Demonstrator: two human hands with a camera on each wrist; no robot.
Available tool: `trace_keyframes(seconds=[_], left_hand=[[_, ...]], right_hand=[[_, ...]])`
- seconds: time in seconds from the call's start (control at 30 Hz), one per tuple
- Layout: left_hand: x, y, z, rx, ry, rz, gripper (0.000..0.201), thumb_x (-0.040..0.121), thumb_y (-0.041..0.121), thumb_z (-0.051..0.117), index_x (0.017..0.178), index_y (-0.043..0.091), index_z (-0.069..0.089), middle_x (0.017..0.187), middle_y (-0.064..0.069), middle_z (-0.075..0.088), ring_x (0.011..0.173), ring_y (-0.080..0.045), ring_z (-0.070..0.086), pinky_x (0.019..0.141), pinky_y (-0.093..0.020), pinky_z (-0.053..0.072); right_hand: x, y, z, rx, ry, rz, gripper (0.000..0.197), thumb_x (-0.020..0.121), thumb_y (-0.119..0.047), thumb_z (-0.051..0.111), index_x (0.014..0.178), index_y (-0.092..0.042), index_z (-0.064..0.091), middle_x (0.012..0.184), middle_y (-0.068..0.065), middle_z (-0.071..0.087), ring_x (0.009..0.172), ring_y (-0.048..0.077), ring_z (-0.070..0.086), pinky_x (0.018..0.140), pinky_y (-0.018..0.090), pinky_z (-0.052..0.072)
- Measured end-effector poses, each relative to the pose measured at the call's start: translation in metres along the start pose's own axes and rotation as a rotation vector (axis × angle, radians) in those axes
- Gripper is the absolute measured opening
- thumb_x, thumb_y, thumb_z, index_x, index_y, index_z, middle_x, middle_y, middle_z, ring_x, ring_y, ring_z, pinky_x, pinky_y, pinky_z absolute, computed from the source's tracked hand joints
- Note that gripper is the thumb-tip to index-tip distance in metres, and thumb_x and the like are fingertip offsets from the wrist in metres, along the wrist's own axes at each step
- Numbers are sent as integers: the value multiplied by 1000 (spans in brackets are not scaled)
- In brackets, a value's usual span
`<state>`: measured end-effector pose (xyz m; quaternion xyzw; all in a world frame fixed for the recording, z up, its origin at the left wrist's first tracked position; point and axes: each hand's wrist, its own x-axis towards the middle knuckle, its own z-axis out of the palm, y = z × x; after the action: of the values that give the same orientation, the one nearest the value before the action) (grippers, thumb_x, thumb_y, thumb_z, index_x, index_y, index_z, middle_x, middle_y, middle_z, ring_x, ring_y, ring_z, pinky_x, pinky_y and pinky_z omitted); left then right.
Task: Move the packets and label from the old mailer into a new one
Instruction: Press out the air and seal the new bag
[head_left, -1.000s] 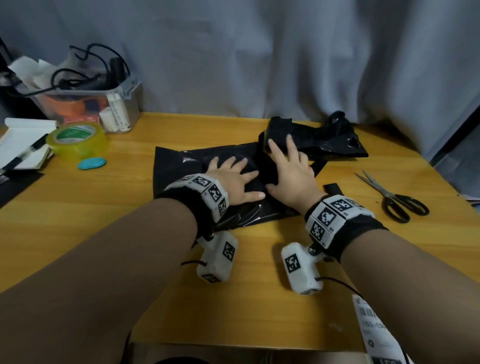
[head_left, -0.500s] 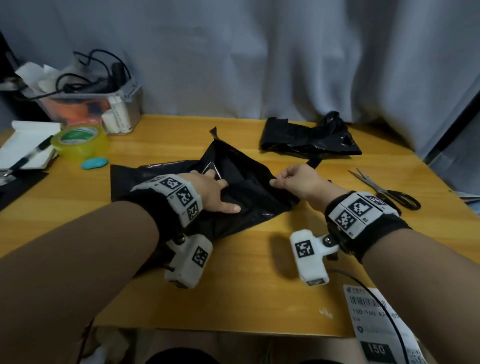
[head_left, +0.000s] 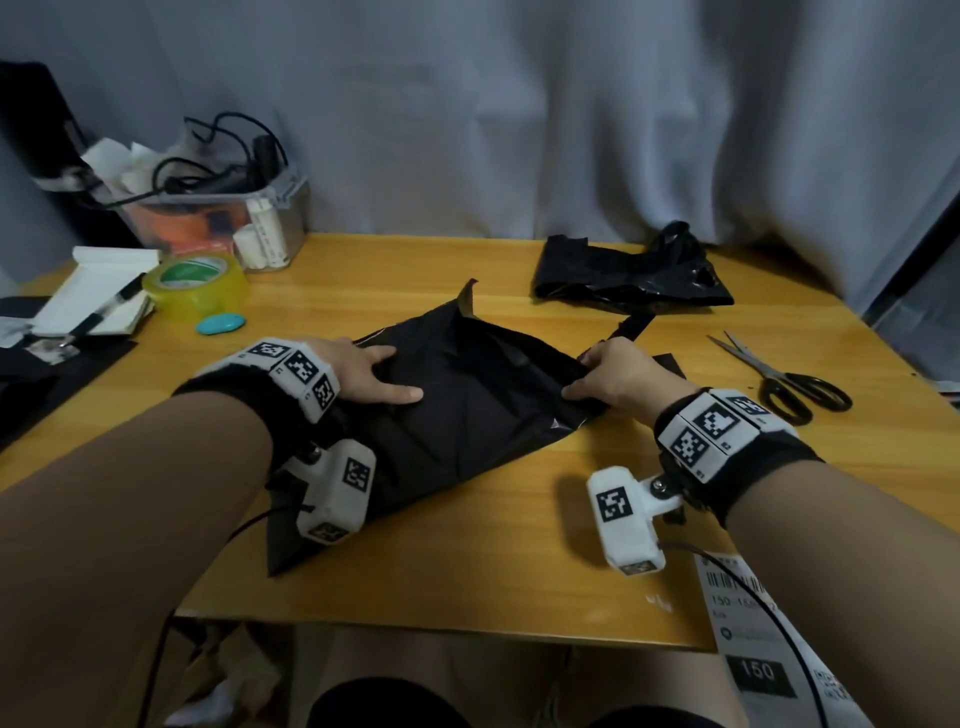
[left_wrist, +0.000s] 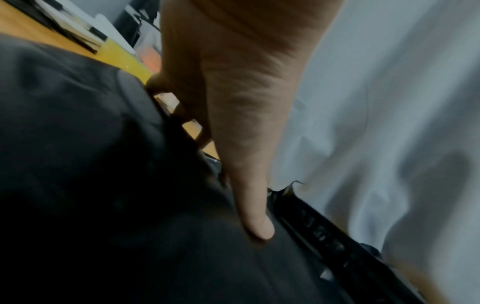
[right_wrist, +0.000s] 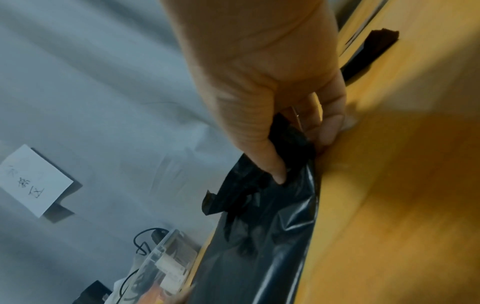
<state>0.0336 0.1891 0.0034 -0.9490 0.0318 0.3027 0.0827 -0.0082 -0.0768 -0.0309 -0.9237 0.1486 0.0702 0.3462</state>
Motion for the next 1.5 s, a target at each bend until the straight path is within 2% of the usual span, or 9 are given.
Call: trace_keyframes(seconds=[0.17,0.33,0.5,0.67,0.87,1.0,1.2,1.4,1.5], left_hand=[[-12,17,1,95,6,-20,88,82,77,19,151,23,11,155,-8,23,139,-27,30,107,-36,27],[-25,43,-3,10,-89,130,88,84,74,27,144,11,32,147,-9,40,129,-27,44,101,-35,37],[-26,41,-16,-278,-98,180,66,88,63,41,104,2,61,83,-9,72,68,-22,66,63,-28,54],[12,19,-19,-446,388,135,41,86,46,60,85,5,53,79,-15,61,63,-26,55,56,-29,43],[60,9,-4,-1097,204,91,40,81,27,72,61,14,40,46,-4,58,46,-17,54,58,-28,43],[68,14,-3,-1375,235,65,27,89,7,62,70,12,43,61,-5,48,27,-2,48,34,-14,43],[74,13,-2,-1744,243,173,11,96,6,49,98,17,50,106,-6,53,62,-12,68,49,-16,55],[60,14,-10,-1684,298,438,19,99,12,43,83,20,47,75,0,55,44,-1,55,42,-11,44],[54,14,-12,-1632,346,400,12,97,17,48,85,18,49,72,0,55,43,-2,54,40,-12,43]], right_hand=[[3,0,-8,173,150,16,10,90,-14,61,82,-9,56,77,7,59,61,22,59,52,32,56],[17,-7,-11,472,219,-15,4,91,-6,56,90,-10,57,83,8,56,73,22,58,72,42,58],[27,-12,-13,487,200,-121,21,89,-5,58,72,-16,55,68,0,53,60,12,49,53,20,40],[41,-4,-19,486,226,-92,21,84,-3,65,99,-13,53,81,-1,53,76,17,56,74,32,50],[45,14,-30,314,117,126,22,82,-18,72,76,-11,52,63,4,45,51,16,39,46,24,33],[47,12,-27,433,-84,246,26,90,-23,62,69,-11,51,56,1,43,44,11,36,32,17,28],[51,12,-14,527,-104,324,27,94,-17,56,69,-11,49,39,-3,48,26,4,37,28,13,27],[51,11,-18,632,41,181,24,85,-29,68,92,-14,50,69,3,49,51,13,41,41,22,32],[49,6,-19,678,2,168,19,87,-25,65,81,-14,51,73,3,51,49,11,40,35,18,28]])
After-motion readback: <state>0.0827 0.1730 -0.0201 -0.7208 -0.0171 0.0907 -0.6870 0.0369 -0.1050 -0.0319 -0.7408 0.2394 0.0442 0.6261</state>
